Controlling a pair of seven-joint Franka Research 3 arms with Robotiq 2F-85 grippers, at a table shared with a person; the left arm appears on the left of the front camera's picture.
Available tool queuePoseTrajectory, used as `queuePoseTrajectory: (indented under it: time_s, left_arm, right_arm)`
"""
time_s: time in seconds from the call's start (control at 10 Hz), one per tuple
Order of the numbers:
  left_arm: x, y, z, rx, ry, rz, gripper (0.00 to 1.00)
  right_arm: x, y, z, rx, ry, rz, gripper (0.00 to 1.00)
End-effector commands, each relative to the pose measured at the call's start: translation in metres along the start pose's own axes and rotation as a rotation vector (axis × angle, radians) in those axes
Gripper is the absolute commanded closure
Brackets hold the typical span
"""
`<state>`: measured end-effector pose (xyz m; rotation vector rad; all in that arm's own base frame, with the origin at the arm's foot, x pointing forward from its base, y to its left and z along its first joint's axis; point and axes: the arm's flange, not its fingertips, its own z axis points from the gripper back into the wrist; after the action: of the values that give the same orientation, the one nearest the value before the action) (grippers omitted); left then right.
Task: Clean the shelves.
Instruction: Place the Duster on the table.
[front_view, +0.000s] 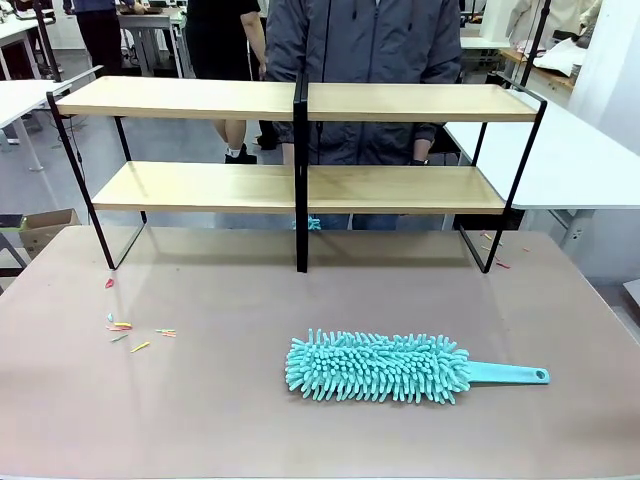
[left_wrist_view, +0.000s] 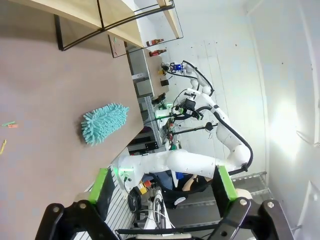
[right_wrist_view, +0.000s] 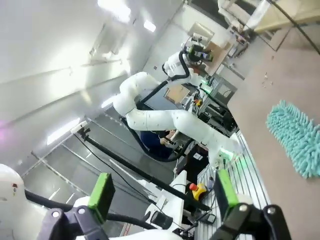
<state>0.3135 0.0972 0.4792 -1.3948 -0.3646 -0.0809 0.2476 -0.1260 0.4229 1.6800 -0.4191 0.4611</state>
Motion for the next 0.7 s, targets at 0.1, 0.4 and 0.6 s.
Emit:
queuePoseTrajectory:
  time_s: [0.1,0.4,0.6]
  left_arm:
    - [0.0011,-0.0004,-0.0026,-0.028,-0.014,-0.023,0.0]
    - [0.0011,-0.0004,-0.0026,-0.028,-0.014,-0.023,0.0]
    - [0.0011,-0.0004,-0.0026,-0.028,-0.014,-0.023,0.0]
  right_arm:
    - [-0.0004,0.0067,-0.0155,-0.035,0.164,0.049,0.0]
    - [-0.0004,0.0067,-0.0155,-0.035,0.164,0.049,0.0]
    - [-0.0004,0.0067,-0.0155,-0.035,0.164,0.049,0.0]
